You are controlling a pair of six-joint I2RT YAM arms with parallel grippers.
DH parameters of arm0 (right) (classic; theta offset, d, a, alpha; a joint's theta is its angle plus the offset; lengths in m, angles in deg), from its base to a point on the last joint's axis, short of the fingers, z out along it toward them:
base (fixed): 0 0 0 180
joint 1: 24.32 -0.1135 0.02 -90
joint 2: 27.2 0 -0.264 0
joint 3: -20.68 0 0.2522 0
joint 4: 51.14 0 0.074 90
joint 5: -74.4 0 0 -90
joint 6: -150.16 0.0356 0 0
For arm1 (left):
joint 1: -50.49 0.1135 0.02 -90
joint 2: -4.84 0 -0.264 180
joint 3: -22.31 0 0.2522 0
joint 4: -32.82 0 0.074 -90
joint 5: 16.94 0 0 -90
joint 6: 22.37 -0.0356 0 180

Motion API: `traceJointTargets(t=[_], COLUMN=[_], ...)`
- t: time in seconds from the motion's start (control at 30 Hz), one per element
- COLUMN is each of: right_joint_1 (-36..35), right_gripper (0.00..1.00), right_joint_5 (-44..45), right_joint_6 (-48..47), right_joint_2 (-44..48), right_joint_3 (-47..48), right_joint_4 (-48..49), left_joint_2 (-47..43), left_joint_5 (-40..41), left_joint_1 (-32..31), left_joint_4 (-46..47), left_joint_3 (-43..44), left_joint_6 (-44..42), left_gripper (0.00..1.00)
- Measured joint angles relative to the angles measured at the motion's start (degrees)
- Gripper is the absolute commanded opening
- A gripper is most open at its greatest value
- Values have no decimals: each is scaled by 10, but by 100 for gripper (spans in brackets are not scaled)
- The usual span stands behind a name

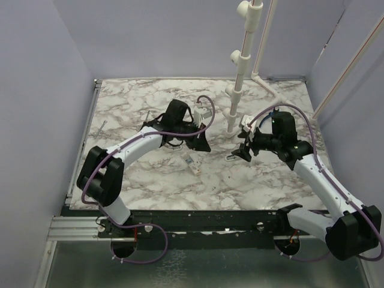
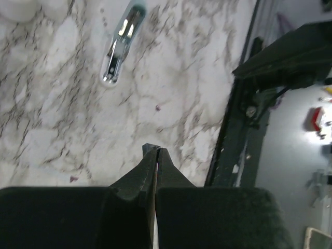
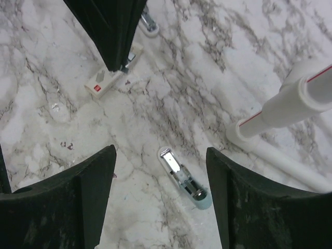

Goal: Load the staples into the stapler
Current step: Pick up the staple from the staple box.

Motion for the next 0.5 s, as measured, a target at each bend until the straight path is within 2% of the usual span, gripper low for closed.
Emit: traceJointTargets(t=[0.13,0.37,0.5], right_joint_1=[0,0,0], right_gripper=[72,68,66], right_joint_5=[-27,-41,-40], right_joint_6=[1,2,2], right_joint_2=[5,25,37], right_joint_3=[23,42,49], right_joint_4=[33,43,47], left_joint_2=[-5,-24,-24], left_joint_5=[-55,-90,-90], left_joint_1=[2,26,33], left_joint_4=[111,421,500], left_joint_3=[15,-18,-33], left_joint_6=[133,451,544], left_gripper=[0,0,0])
